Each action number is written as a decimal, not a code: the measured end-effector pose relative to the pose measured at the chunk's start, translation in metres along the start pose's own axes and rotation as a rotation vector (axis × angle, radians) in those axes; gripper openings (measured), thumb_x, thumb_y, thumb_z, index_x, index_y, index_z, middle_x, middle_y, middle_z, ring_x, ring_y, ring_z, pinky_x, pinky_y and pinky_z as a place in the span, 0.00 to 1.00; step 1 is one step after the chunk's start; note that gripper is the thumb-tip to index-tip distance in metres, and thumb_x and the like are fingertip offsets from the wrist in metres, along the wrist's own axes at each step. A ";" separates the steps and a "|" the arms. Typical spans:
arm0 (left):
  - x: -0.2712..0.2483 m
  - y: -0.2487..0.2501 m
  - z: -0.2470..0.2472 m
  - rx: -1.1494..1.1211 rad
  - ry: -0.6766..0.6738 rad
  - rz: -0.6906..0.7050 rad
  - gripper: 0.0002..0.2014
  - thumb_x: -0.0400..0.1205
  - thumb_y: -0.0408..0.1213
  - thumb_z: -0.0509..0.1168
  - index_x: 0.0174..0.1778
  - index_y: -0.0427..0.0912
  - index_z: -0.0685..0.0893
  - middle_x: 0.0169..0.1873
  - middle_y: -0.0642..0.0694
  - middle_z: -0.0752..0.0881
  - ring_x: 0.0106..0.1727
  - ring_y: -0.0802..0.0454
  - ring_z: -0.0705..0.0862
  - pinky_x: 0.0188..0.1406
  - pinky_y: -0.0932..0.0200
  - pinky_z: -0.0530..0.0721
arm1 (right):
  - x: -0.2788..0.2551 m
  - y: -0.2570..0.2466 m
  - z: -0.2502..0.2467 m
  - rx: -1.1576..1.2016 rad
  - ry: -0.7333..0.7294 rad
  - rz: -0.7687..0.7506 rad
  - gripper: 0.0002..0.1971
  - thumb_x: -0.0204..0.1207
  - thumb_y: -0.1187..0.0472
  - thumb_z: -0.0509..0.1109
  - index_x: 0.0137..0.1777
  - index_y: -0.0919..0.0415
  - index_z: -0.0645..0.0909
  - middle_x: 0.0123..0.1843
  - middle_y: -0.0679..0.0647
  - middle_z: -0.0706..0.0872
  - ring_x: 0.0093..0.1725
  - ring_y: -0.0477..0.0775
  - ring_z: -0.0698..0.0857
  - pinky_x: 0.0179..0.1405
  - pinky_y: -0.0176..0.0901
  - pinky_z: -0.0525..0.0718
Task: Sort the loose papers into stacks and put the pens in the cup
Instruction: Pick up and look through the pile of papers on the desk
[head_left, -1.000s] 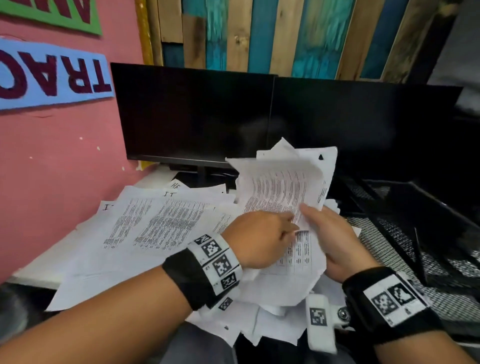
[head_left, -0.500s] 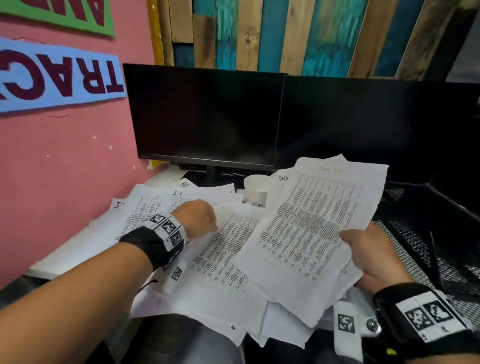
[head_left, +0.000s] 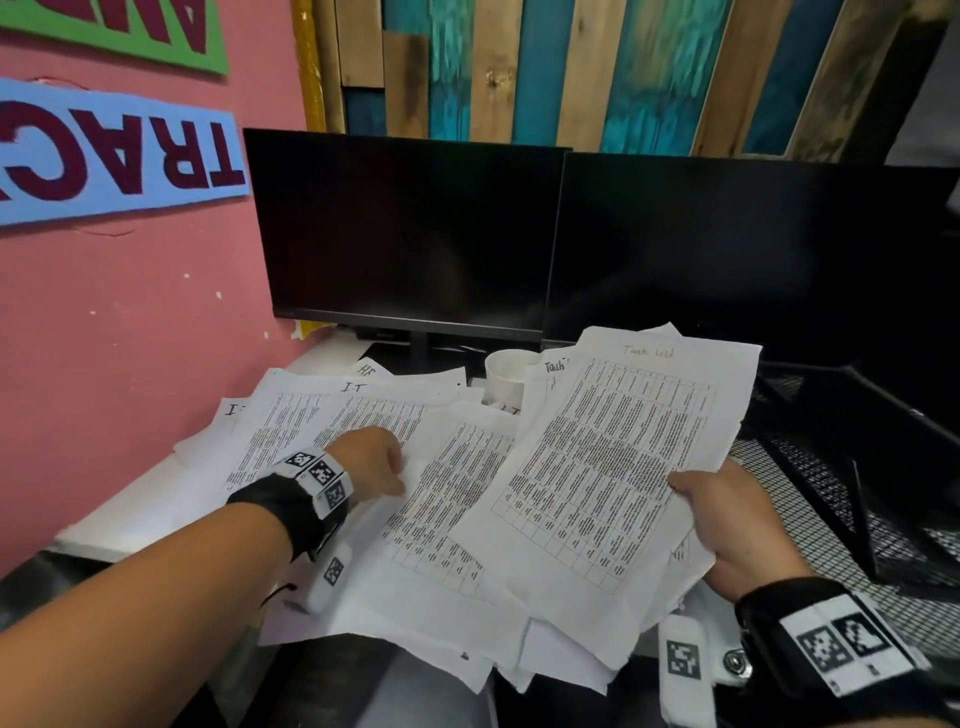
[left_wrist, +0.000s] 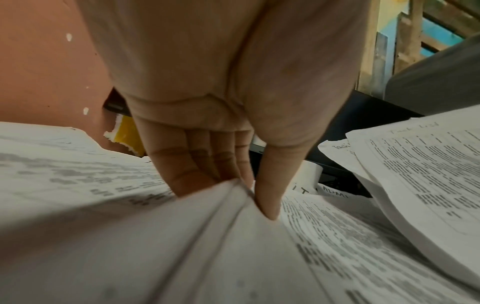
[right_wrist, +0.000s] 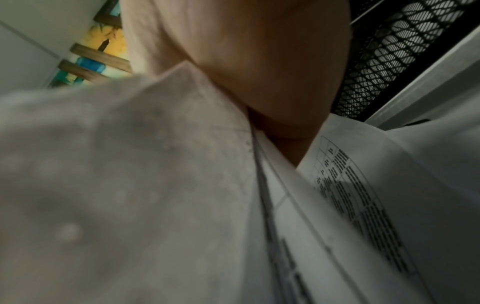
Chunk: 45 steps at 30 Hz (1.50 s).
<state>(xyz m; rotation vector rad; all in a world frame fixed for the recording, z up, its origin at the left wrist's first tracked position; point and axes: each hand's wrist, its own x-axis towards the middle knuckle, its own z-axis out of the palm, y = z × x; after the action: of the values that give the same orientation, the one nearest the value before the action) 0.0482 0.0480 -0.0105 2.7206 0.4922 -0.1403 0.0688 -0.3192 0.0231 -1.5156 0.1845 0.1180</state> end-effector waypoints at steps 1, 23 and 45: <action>0.001 -0.004 0.000 -0.013 0.018 -0.003 0.09 0.74 0.38 0.80 0.46 0.52 0.89 0.48 0.53 0.90 0.48 0.55 0.87 0.42 0.63 0.82 | 0.000 -0.001 0.000 -0.003 -0.003 -0.002 0.17 0.84 0.77 0.63 0.61 0.59 0.87 0.59 0.68 0.92 0.59 0.76 0.91 0.64 0.81 0.85; -0.021 -0.048 -0.028 -0.441 0.099 -0.095 0.11 0.76 0.45 0.81 0.43 0.44 0.89 0.28 0.52 0.87 0.29 0.52 0.82 0.37 0.57 0.83 | -0.001 0.008 0.007 0.026 -0.079 -0.028 0.21 0.85 0.77 0.62 0.66 0.56 0.87 0.56 0.60 0.95 0.56 0.69 0.94 0.60 0.68 0.90; -0.055 -0.008 -0.113 -0.316 0.755 0.204 0.10 0.90 0.39 0.62 0.48 0.46 0.88 0.32 0.44 0.85 0.32 0.44 0.80 0.31 0.52 0.75 | 0.014 0.017 0.010 0.075 -0.049 -0.039 0.25 0.84 0.75 0.62 0.73 0.53 0.85 0.64 0.59 0.94 0.61 0.70 0.93 0.64 0.76 0.88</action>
<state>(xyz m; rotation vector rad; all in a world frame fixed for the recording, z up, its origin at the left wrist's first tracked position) -0.0028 0.0794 0.1002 2.4075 0.3785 0.9587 0.0802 -0.3086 0.0041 -1.4390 0.1191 0.1162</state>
